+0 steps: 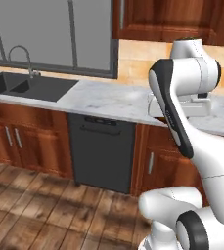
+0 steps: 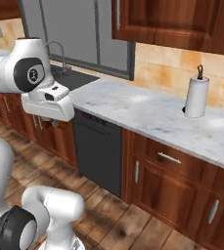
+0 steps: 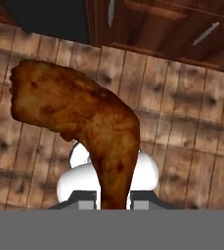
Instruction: Retrieve the chicken drumstick from the fridge and place it on the cutting board.
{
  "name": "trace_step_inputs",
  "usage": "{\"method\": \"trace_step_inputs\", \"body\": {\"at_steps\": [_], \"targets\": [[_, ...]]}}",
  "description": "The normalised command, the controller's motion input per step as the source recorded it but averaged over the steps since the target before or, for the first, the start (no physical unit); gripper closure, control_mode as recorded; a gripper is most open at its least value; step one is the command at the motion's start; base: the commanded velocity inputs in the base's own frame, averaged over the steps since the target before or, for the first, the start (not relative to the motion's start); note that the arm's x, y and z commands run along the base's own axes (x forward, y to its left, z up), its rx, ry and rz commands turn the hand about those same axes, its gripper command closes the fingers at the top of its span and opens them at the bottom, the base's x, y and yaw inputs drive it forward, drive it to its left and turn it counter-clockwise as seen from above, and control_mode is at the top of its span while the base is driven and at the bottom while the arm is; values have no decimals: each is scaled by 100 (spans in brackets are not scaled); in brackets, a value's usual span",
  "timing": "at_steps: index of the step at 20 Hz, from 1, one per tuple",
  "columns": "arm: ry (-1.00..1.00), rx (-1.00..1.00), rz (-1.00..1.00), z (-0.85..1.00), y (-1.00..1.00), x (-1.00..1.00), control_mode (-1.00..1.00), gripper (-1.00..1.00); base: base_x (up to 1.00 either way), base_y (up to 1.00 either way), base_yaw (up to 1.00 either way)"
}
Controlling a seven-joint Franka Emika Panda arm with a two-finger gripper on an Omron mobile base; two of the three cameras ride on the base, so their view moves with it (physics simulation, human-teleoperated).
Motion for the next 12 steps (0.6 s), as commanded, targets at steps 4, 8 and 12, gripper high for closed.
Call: {"method": "trace_step_inputs", "body": {"at_steps": [4,8,12], "targets": [[0,0,0,0,0,0,100,100,49,45,48],[0,0,0,0,0,0,100,100,70,46,30],[0,0,0,0,0,0,100,100,64,87,1]]}}
